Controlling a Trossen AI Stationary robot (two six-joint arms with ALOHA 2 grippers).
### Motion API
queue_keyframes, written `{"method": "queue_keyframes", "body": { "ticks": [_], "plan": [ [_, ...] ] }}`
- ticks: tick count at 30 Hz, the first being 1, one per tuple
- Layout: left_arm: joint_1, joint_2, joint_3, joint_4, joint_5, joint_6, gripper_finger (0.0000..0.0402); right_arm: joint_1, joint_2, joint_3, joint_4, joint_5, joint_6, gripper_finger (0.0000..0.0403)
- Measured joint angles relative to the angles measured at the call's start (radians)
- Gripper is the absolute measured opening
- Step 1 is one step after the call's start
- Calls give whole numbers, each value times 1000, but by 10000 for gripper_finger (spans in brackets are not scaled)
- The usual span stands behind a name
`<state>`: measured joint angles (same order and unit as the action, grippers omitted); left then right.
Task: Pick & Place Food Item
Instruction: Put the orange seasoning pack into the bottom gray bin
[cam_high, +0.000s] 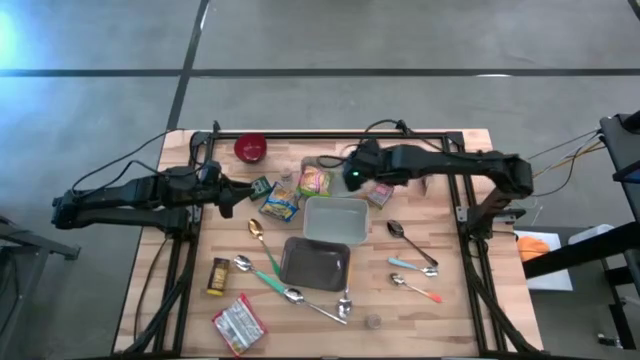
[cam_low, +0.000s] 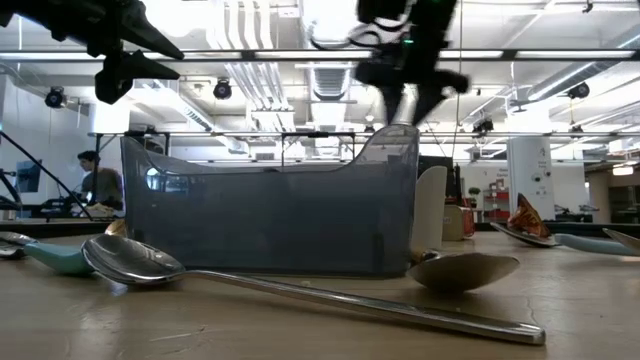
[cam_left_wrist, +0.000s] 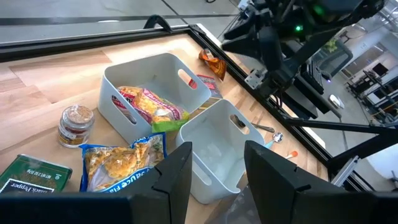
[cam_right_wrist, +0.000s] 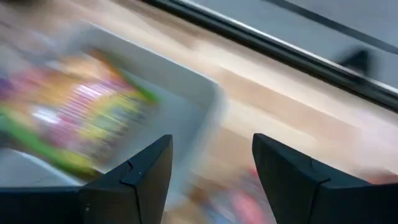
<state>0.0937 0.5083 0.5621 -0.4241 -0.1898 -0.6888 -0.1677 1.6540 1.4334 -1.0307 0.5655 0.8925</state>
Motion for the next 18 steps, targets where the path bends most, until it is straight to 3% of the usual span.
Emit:
{"method": "queue_keyframes", "body": {
  "ticks": [7, 13, 18],
  "plan": [
    [0, 0, 0, -4, 2, 0, 151, -2, -153, -169, -185, 11, 149, 219],
    [0, 0, 0, -6, 11, -37, 151, -3, -301, -401, -138, -18, 315, 219],
    [0, 4, 0, 12, 31, -79, 151, -10, -355, -516, -134, -37, 390, 219]
  ]
}}
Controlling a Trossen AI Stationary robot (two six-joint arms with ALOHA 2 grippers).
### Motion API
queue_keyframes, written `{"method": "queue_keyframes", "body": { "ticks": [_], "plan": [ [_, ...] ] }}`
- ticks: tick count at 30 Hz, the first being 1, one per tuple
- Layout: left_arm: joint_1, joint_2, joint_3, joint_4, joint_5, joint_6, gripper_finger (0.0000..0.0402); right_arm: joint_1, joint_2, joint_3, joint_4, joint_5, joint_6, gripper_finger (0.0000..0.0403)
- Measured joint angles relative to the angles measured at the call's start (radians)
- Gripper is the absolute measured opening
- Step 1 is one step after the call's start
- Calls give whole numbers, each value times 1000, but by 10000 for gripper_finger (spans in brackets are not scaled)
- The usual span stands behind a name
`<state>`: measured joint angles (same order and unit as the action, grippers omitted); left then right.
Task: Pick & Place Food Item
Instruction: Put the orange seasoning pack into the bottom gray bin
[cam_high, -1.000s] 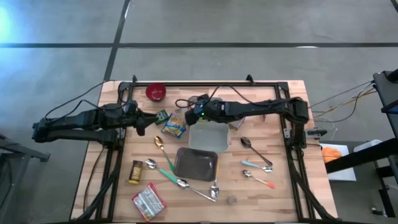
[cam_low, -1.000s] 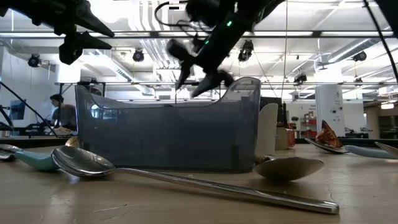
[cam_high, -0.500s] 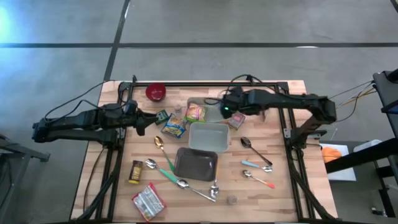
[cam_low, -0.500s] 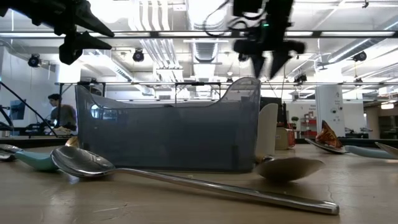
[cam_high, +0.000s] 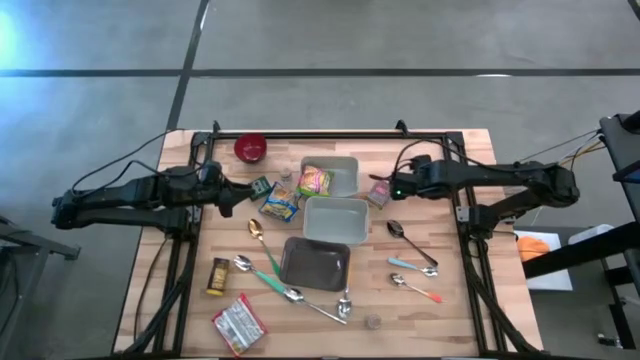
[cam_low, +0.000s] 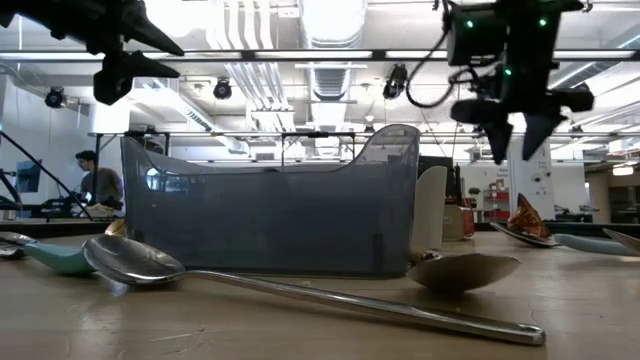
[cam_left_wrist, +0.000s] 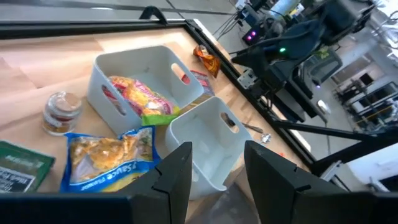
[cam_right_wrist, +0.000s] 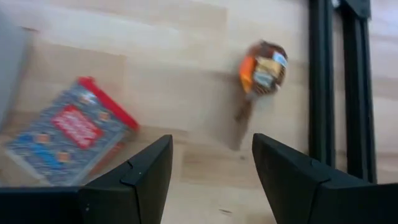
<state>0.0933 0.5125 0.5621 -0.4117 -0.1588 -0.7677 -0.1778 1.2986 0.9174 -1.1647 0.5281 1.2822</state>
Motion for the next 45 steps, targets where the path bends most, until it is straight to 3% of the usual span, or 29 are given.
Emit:
{"method": "queue_keyframes", "body": {
  "ticks": [8, 19, 32, 45],
  "plan": [
    [0, 9, 1, 22, 11, -16, 151, -17, 32, -91, 5, -43, 28, 219],
    [0, 9, 2, 22, 40, -46, 151, -89, 138, -116, 60, 19, -29, 219],
    [0, 9, 2, 18, 48, -46, 151, -207, 143, -135, 156, 20, -144, 219],
    [0, 9, 2, 17, 48, -46, 151, -223, 143, -168, 177, -3, -165, 219]
  ]
}}
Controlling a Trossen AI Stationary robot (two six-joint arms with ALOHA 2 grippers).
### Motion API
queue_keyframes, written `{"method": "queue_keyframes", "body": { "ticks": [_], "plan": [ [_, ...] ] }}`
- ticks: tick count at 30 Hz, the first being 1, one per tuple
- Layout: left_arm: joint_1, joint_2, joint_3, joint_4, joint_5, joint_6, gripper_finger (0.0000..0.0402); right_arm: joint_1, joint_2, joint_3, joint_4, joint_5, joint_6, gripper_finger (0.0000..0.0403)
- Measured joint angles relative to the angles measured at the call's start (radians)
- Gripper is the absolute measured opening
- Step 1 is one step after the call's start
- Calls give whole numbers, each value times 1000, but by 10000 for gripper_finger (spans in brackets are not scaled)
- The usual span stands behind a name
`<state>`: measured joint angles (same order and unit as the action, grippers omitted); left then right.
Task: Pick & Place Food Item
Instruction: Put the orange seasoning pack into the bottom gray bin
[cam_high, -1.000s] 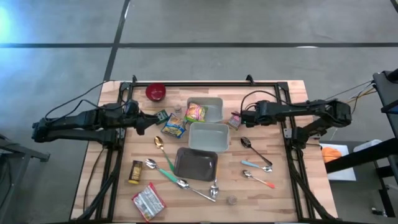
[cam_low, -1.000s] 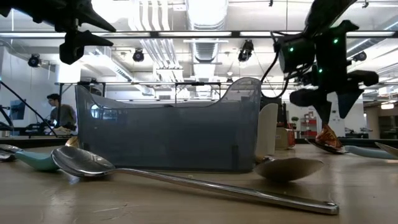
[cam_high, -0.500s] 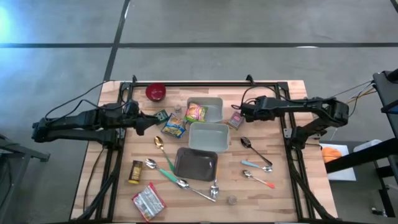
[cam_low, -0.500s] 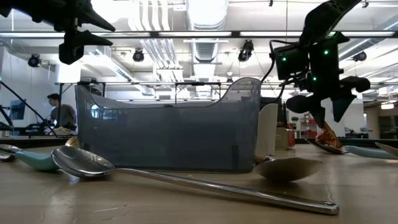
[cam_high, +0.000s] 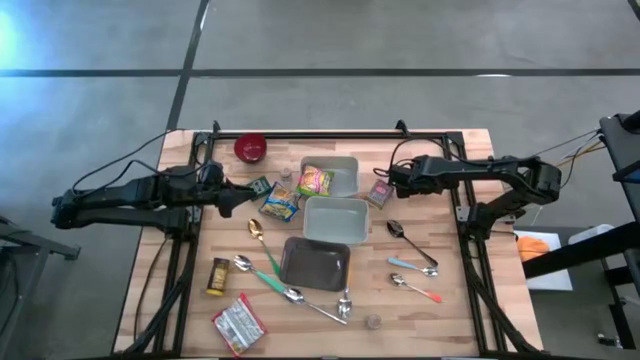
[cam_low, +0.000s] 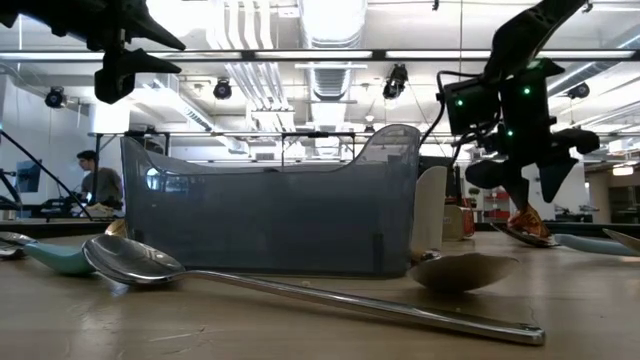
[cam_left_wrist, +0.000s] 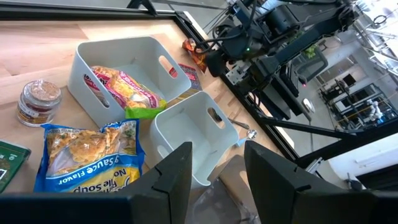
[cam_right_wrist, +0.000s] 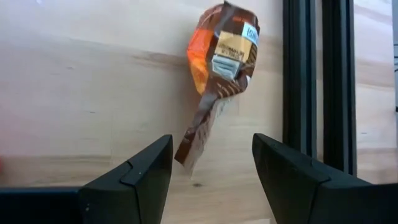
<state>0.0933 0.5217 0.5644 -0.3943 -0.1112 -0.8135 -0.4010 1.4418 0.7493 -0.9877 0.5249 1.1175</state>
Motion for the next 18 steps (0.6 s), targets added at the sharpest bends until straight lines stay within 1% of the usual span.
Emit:
{"method": "queue_keyframes", "body": {
  "ticks": [4, 7, 9, 12, 15, 17, 18],
  "plan": [
    [0, 0, 0, 0, 0, 0, 151, 0, 0, -25, 30, -13, 12, 218],
    [0, 0, 0, 0, 0, 0, 151, -2, 0, -49, 84, -39, 6, 197],
    [0, 0, 0, 0, 0, 0, 151, -2, 0, -60, 101, -50, 8, 167],
    [0, 0, 0, 0, 0, 0, 151, -2, 0, -63, 117, -49, 1, 110],
    [0, 0, 0, 0, 0, 0, 151, -1, 0, -61, 116, -19, -5, 54],
    [0, 0, 0, 0, 0, 0, 151, -1, 0, -54, 117, -3, -24, 23],
    [0, 0, 0, 0, 0, 0, 151, -2, 0, -52, 121, -1, -39, 16]
  ]
}}
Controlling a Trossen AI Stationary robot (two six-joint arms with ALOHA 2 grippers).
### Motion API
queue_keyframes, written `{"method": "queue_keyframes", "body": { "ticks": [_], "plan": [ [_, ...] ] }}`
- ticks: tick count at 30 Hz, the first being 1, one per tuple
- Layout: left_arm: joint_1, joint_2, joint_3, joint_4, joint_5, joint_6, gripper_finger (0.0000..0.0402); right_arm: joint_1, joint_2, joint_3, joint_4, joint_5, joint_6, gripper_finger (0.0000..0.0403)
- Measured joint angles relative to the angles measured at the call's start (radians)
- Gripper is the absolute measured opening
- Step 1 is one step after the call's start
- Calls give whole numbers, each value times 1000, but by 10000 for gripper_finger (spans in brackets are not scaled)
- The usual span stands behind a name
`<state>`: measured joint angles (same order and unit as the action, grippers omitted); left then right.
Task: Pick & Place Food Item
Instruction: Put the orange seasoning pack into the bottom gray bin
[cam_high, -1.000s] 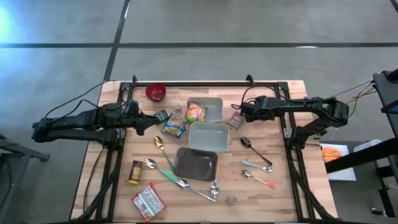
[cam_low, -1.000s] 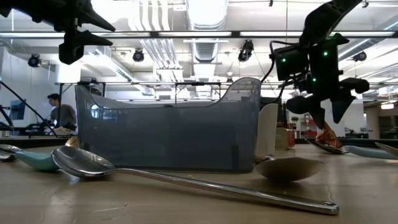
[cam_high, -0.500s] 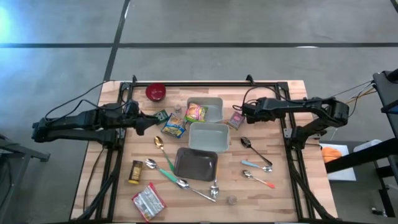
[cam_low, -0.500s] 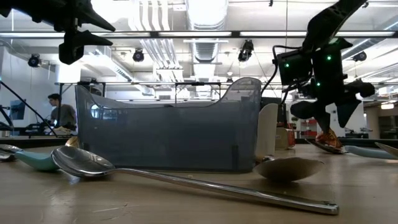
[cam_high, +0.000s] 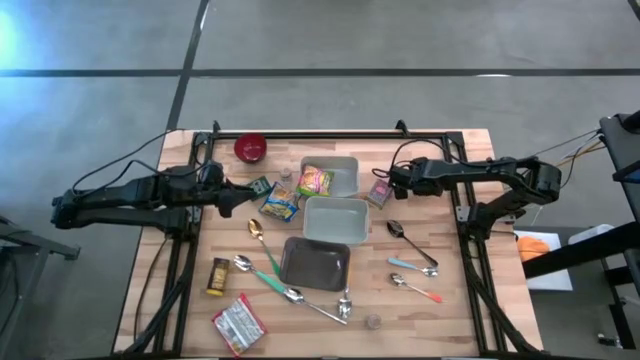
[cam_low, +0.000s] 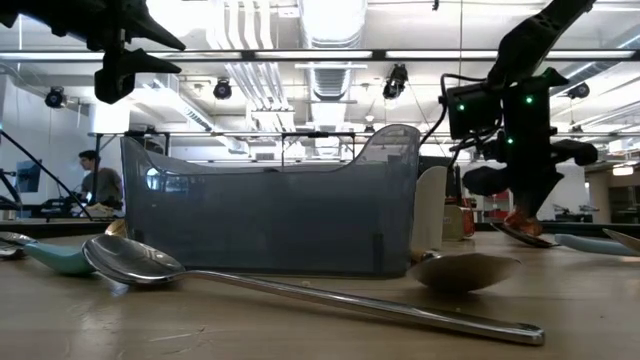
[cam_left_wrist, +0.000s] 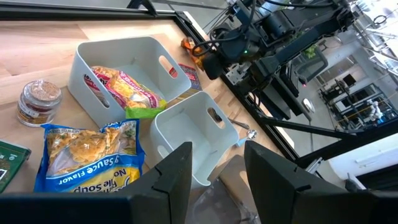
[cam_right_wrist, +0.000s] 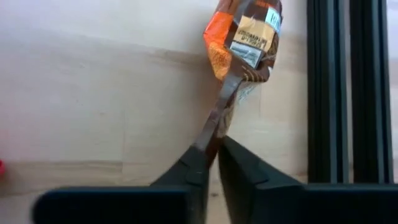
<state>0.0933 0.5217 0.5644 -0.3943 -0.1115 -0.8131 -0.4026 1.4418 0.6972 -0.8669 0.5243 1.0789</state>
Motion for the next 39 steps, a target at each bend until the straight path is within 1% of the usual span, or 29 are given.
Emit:
{"method": "queue_keyframes", "body": {
  "ticks": [4, 8, 11, 17, 20, 26, 29, 32, 36, 39],
  "plan": [
    [0, 0, 0, 0, 0, 0, 151, 0, -2, 1, 4, -16, -25, 9],
    [0, 0, 0, 0, 0, 0, 151, 4, -19, 1, 7, -107, -89, 8],
    [0, 0, 0, 0, 0, 0, 151, 16, -59, 1, 2, -171, -94, 7],
    [0, 0, 0, 0, 0, 0, 151, 25, -223, 4, -52, -280, -95, 7],
    [0, 0, 0, 0, 0, 0, 151, 25, -324, 22, -109, -312, -92, 7],
    [0, 0, 0, 0, 0, 2, 151, 25, -489, 73, -127, -444, -110, 7],
    [0, 0, 0, 0, -4, 4, 151, 30, -527, 119, -166, -455, -145, 7],
    [0, 0, 0, 0, -9, 4, 151, 47, -531, 185, -186, -454, -202, 7],
    [0, 0, 0, 0, -11, 4, 151, 79, -491, 285, -214, -440, -264, 7],
    [0, 0, 0, 0, -12, 4, 151, 106, -434, 363, -254, -407, -303, 7]
  ]
}}
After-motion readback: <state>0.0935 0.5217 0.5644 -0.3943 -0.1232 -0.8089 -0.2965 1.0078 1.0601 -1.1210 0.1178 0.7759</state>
